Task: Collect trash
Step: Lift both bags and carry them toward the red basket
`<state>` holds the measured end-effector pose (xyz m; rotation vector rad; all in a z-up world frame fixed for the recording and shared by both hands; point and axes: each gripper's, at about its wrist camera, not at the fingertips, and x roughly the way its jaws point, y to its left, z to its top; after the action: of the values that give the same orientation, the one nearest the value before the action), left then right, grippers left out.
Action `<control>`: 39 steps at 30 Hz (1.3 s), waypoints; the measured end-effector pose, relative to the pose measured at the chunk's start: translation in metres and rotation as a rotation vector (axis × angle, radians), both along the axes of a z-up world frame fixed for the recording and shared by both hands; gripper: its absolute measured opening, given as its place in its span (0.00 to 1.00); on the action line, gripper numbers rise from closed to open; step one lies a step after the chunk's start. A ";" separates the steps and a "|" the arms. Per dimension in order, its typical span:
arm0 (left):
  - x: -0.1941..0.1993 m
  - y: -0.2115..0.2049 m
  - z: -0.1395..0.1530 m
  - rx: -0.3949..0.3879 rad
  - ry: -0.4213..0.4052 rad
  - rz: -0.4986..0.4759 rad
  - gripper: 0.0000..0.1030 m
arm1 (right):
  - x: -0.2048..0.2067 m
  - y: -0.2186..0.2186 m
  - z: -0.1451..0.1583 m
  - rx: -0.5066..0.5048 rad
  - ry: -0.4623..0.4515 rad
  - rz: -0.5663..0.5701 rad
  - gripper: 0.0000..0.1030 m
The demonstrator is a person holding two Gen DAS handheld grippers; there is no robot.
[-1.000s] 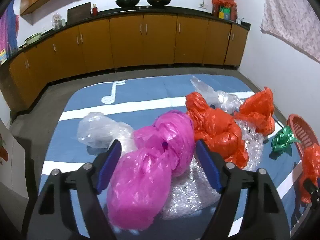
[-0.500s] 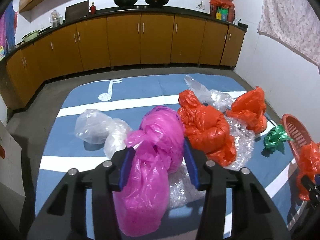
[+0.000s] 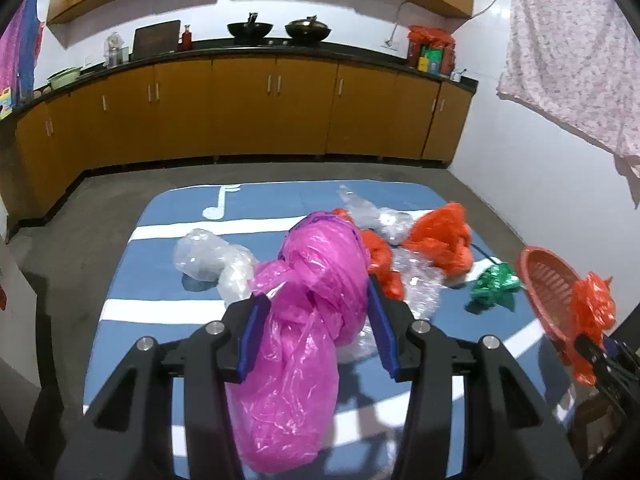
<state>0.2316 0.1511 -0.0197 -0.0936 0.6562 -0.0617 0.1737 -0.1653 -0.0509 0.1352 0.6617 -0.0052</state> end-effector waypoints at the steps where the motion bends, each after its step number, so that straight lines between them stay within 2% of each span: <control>1: -0.003 -0.003 0.002 -0.002 -0.003 -0.008 0.46 | -0.002 -0.002 0.002 0.000 -0.006 -0.005 0.48; 15: -0.032 -0.077 0.015 -0.017 -0.026 -0.161 0.46 | -0.023 -0.032 0.024 -0.024 -0.059 -0.070 0.48; 27: -0.040 -0.132 0.010 0.011 -0.029 -0.259 0.46 | -0.032 -0.060 0.024 -0.027 -0.061 -0.138 0.48; 39: -0.031 -0.170 -0.001 0.028 -0.005 -0.320 0.46 | -0.031 -0.082 0.018 -0.028 -0.052 -0.183 0.48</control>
<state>0.2009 -0.0185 -0.0205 0.0399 0.6626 -0.3608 0.1429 -0.2470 -0.0328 0.1673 0.5952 -0.1860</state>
